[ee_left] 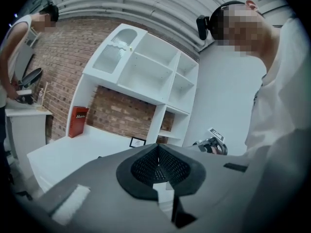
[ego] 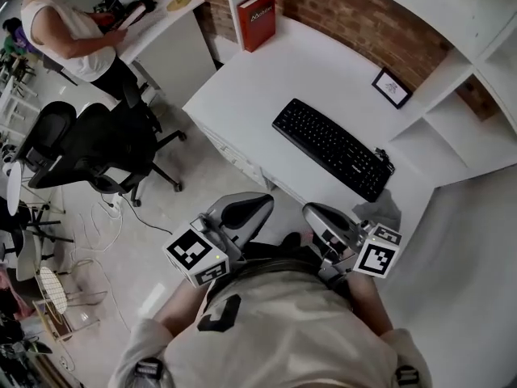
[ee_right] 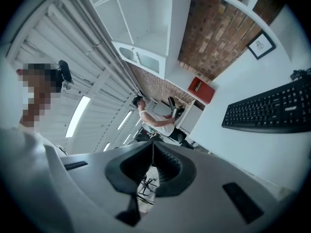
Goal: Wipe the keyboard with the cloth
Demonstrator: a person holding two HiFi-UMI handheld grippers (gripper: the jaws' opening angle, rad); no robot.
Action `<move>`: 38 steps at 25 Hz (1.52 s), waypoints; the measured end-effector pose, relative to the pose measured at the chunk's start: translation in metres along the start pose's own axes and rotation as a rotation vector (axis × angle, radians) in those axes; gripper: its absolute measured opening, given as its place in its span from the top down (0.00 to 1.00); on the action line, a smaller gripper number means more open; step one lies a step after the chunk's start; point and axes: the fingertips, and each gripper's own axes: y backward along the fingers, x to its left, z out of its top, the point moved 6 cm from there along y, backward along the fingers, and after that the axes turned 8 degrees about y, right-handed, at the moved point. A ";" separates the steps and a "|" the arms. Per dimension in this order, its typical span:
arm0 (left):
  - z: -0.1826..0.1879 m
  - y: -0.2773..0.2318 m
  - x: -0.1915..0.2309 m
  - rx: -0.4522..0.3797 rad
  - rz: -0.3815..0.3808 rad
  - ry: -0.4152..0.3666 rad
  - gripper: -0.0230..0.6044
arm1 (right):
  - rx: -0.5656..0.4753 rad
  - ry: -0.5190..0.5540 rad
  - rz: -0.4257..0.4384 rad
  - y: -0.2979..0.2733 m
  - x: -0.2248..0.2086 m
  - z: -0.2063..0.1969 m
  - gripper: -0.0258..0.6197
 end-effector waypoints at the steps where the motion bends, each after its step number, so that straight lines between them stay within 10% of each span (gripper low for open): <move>1: 0.000 -0.008 -0.003 0.008 -0.004 0.000 0.96 | -0.004 0.011 -0.021 0.008 -0.006 0.004 0.95; 19: -0.003 -0.086 -0.004 0.112 -0.003 0.001 0.96 | 0.043 0.003 -0.209 0.054 -0.090 0.024 0.95; 38: 0.025 -0.105 0.121 0.207 -0.118 0.088 0.96 | 0.015 0.012 -0.477 0.016 -0.126 0.041 0.95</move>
